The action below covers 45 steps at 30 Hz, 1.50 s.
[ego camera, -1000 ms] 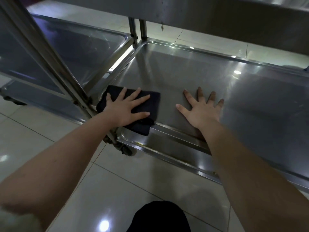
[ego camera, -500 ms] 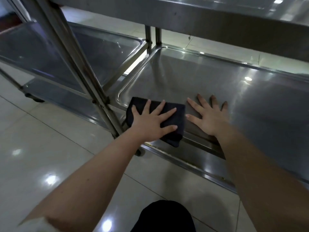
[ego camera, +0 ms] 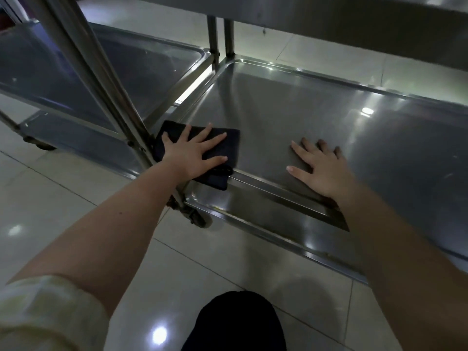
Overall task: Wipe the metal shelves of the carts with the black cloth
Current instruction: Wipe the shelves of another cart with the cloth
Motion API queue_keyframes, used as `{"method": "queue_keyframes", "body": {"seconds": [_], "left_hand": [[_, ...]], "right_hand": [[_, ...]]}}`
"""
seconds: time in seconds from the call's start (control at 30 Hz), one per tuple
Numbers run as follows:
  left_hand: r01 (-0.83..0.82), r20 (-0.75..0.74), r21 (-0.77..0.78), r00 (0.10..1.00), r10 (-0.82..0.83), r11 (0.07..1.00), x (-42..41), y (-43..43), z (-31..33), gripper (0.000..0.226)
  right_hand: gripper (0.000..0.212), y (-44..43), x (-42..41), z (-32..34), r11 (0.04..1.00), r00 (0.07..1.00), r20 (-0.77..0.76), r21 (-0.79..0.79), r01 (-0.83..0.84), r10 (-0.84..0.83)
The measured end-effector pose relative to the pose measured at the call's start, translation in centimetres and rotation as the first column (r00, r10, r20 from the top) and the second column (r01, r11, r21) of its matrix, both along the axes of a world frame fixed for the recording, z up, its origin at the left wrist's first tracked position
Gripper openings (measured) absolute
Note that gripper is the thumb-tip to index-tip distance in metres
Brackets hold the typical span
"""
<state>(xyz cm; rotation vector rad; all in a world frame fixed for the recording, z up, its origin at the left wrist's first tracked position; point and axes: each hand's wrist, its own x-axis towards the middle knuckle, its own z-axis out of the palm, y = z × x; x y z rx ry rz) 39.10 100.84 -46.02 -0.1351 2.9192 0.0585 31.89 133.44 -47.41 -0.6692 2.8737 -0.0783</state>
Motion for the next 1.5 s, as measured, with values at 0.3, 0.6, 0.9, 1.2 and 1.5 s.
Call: {"method": "queue_keyframes", "body": {"seconds": [0.3, 0.6, 0.9, 1.2, 1.5], "left_hand": [[0.206, 0.015, 0.039, 0.978, -0.206, 0.978, -0.3, 15.3, 0.0, 0.071], [0.324, 0.015, 0.105, 0.945, -0.327, 0.940, -0.6, 31.6, -0.7, 0.071], [0.357, -0.341, 0.007, 0.879, -0.334, 0.934, -4.1, 25.2, 0.0, 0.042], [0.388, -0.472, 0.096, 0.829, -0.301, 0.917, -3.9, 25.1, 2.0, 0.028], [0.701, -0.829, -0.077, 0.351, -0.436, 0.709, 3.0, 31.9, 8.3, 0.012]], "right_hand": [[0.073, 13.5, 3.9, -0.7, 0.927, 0.930, -0.070, 0.079, 0.367, -0.362], [0.034, 14.9, 4.8, 0.2, 0.435, 0.813, 0.207, -0.759, 0.484, -0.544], [0.049, 11.6, 2.7, 0.3, 0.866, 0.907, -0.038, -0.317, 0.387, -0.419], [0.023, 11.6, 4.4, 4.5, 0.907, 0.892, -0.312, -0.370, 0.204, -0.328], [0.016, 20.3, 14.7, 10.8, 0.861, 0.754, -0.580, -0.507, -0.038, -0.308]]}}
